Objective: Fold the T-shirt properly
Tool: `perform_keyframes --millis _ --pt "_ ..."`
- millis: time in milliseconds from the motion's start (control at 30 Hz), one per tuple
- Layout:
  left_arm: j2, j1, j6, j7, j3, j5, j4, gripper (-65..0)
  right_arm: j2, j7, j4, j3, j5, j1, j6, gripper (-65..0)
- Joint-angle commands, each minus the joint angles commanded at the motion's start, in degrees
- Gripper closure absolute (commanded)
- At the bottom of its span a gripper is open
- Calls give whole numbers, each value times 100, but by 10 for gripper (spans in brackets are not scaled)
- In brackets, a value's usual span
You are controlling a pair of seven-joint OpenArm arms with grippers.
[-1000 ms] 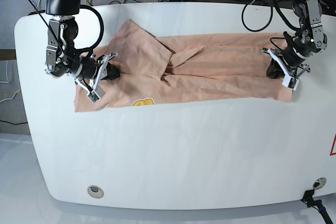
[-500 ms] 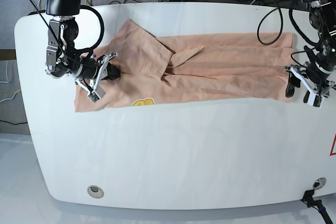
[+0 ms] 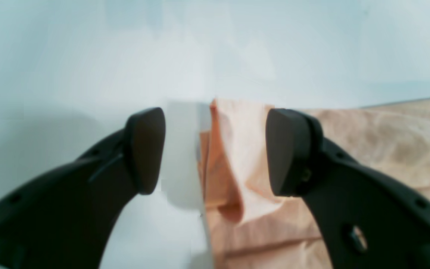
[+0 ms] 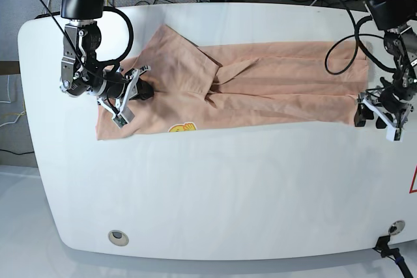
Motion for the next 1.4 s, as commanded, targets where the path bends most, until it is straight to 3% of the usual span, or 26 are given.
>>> perform_keyframes --millis 567,633,800,867,1167,1400 --pt "9 -273 9 -334 712 9 -949 -386 -9 0 0 0 0 -18 0 0" --pt "9 -264 9 -334 712 9 -923 -336 -9 0 -9 0 0 -26 0 0" --pt "0 -264 9 -334 668 0 -914 -110 -9 0 -9 0 0 -26 0 0" --pt "-9 -264 0 -334 668 0 -879 -73 -9 0 -9 0 0 -26 0 0" --pt "-9 642 0 -316 563 -9 1099 -73 -9 0 -18 0 0 -18 0 0" --pt "-35 1213 0 -316 545 -9 1846 -73 -9 0 -18 0 0 -9 0 0"
